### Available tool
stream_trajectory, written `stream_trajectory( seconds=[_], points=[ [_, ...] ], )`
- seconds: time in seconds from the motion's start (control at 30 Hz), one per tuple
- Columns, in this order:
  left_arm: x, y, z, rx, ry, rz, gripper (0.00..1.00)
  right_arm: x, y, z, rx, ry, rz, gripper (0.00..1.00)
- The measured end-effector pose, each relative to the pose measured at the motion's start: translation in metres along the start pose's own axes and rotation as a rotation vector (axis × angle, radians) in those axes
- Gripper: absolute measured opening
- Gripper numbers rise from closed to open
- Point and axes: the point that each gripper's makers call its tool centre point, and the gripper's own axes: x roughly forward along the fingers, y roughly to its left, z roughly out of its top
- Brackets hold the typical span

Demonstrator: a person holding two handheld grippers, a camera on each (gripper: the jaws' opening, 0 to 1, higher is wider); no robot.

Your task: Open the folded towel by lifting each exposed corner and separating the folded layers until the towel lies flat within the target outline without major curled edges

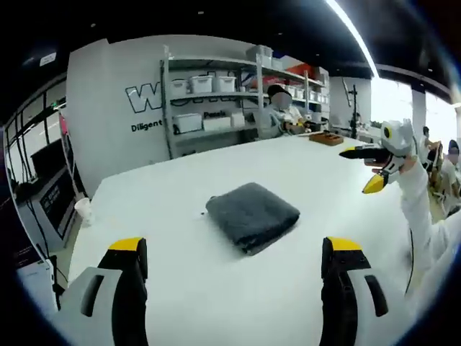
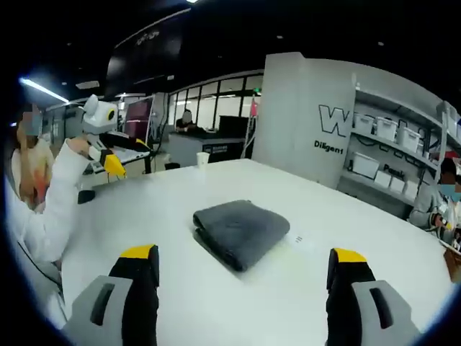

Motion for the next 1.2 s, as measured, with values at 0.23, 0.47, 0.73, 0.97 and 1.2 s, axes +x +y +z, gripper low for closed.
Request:
stream_trajectory(
  seconds=[0.23,0.47,0.73,0.97,1.2],
  points=[
    [0.004,0.001,-0.009,-0.007,0.041,-0.004,0.99,0.001,-0.003,-0.002,-0.006,0.010,-0.007,0.99],
    [0.007,-0.002,-0.010,-0.006,0.050,-0.017,0.99,0.003,-0.002,-0.002,-0.018,0.022,-0.003,0.99],
    [0.005,-0.001,-0.012,-0.004,0.054,-0.006,0.99,0.005,0.000,-0.006,-0.029,0.039,-0.005,0.99],
    [0.005,-0.005,-0.014,-0.005,0.055,-0.011,0.99,0.008,0.004,-0.007,-0.039,0.050,0.004,0.98],
    [0.004,-0.008,-0.014,-0.006,0.054,-0.019,0.99,0.010,0.008,-0.007,-0.054,0.062,0.014,0.98]
  ],
)
